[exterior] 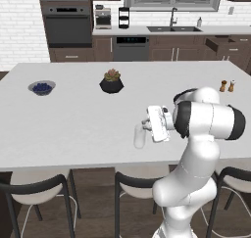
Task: Take a straw from the drawer in front and place it inside the glass cup on the dining counter.
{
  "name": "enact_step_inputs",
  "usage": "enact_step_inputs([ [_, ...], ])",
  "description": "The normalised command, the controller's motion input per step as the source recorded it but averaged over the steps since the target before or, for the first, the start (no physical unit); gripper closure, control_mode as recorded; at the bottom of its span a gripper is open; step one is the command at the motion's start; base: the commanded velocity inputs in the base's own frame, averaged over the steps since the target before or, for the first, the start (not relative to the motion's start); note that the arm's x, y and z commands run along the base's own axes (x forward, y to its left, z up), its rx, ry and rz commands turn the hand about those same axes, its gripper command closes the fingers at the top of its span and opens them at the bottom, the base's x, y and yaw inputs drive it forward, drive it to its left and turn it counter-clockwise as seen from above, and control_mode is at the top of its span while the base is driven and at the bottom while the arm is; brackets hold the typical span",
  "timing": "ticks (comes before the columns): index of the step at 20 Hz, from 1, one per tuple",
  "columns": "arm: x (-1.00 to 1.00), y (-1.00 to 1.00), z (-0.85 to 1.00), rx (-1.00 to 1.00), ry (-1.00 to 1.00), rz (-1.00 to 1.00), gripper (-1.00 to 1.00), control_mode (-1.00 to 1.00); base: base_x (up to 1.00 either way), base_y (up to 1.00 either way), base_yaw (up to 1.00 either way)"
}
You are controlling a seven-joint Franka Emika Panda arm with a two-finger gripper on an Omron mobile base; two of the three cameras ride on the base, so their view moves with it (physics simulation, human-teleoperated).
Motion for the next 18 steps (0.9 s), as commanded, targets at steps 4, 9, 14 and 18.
enact_step_inputs([
  [4, 0.08, -0.01, 0.00, 0.00, 0.02, 0.00, 1.00, -1.00, 0.00, 0.00, 0.00],
  [9, 0.09, 0.00, 0.00, 0.00, 0.03, 0.00, -1.00, -1.00, 0.00, 0.00, 0.00],
  [14, 0.21, 0.00, 0.00, 0.00, 0.00, 0.00, -1.00, -1.00, 0.00, 0.00, 0.00],
  [18, 0.29, 0.00, 0.00, 0.02, 0.00, 0.00, -1.00, -1.00, 0.00, 0.00, 0.00],
])
